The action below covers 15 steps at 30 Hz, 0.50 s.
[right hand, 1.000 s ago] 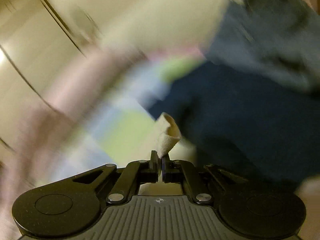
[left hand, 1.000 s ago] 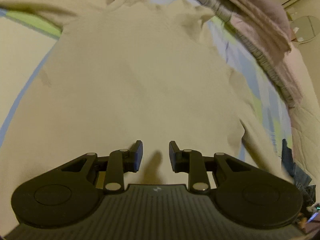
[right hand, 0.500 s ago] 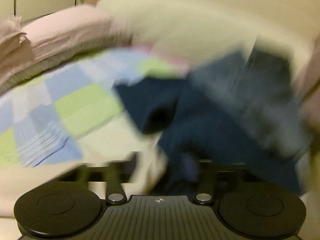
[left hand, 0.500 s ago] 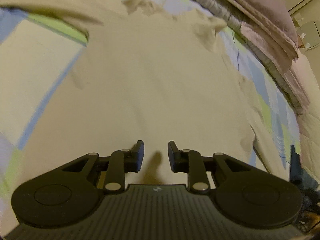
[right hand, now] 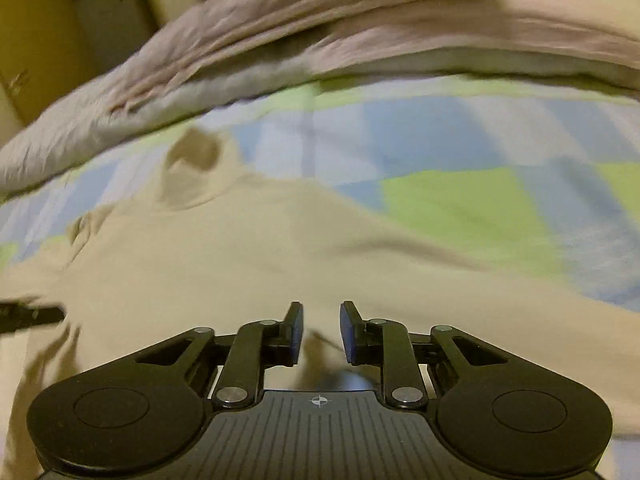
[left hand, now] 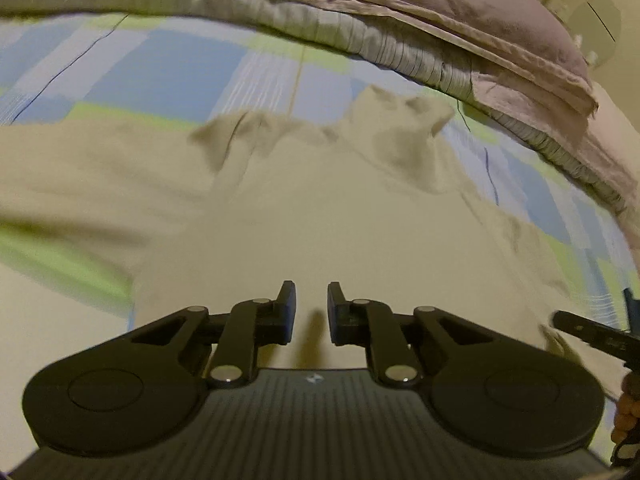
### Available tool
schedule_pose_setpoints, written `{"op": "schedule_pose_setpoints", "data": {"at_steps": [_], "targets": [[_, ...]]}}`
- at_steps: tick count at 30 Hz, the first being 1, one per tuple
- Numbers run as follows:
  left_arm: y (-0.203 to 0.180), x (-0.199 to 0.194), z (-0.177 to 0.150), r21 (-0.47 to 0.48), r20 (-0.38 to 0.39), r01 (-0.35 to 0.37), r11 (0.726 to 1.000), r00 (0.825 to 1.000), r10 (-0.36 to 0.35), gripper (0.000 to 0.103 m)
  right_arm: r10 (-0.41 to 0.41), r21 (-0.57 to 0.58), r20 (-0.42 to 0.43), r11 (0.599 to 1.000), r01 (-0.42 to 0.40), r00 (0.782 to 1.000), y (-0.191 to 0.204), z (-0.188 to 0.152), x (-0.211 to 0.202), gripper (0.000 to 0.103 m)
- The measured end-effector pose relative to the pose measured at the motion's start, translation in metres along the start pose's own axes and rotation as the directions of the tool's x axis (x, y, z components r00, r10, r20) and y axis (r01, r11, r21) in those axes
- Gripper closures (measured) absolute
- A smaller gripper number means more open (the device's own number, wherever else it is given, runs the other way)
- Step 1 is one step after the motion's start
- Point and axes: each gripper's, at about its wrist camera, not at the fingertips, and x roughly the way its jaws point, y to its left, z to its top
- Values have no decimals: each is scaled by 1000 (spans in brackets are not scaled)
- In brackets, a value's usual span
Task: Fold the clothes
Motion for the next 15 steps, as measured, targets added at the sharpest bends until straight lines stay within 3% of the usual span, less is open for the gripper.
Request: {"op": "schedule_pose_setpoints", "data": {"at_steps": [4,5,9,12,15], "targets": [[10,42,30,82,28,-9,997,1000,7,92,-55,-54,2,997,55,998,20,24,62,81],[13,51,39,96,45,-10,995,999,6,96,-64,-74,14,995,65,998,22,31,77,81],[24,88,80,105,103,5,994,995,-16,100,-82,-84,53,993,86,995,7,67,122,81],[27,102,104,112,120,15,994,992,-28,100,-77,-24,62,997,79,995,-2,82,127,81],[27,84,110,111,163,23,993,986,-42,96,-72,7,79,997,72,994,-5,84,110,80]]}}
